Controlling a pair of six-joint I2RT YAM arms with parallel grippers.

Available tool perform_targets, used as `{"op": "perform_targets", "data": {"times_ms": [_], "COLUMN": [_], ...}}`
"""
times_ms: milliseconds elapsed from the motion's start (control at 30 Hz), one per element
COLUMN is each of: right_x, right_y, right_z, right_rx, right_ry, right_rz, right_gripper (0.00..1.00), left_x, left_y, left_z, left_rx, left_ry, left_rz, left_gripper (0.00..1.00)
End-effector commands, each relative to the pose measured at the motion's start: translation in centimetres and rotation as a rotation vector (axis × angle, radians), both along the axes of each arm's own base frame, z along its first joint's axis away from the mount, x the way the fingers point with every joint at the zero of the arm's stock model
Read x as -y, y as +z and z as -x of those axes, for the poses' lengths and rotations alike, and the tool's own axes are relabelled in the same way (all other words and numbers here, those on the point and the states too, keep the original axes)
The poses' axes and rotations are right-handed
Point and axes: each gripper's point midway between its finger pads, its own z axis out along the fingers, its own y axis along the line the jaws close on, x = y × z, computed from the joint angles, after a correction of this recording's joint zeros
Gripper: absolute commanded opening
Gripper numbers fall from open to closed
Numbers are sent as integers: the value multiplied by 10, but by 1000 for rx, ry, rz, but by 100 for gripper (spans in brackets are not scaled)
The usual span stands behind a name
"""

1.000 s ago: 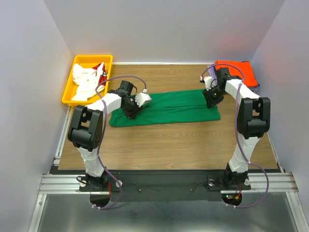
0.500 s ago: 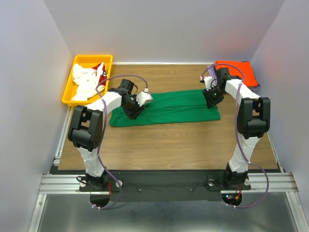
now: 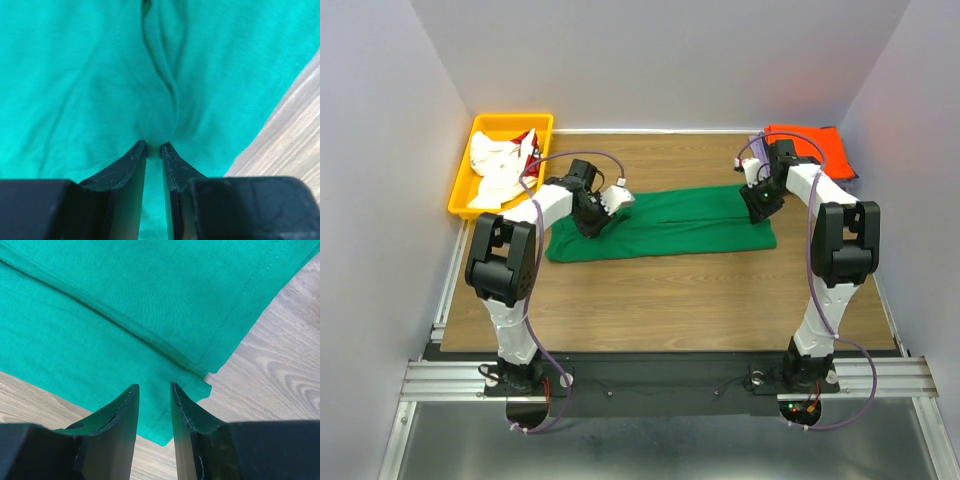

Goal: Fold and stack the t-shirts
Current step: Fold the tshirt

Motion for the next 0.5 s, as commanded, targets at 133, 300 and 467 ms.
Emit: {"op": "perform_targets", "data": {"times_ms": [133, 300, 467], "right_x": [4, 5, 6], "right_y": [9, 11, 11], "right_z": [-1, -3, -2], "right_rx": [28, 35, 36], "right_ry": [0, -1, 4], "right_rz": [4, 10, 15], "right_gripper": [37, 36, 36], "left_x": [-4, -10, -31], "left_y": [40, 32, 24], "left_z": [-5, 15, 32], "left_rx": [67, 12, -4], "left_ry": [-15, -58, -85], "left_rz": [11, -12, -92], "left_gripper": [15, 0, 0]}}
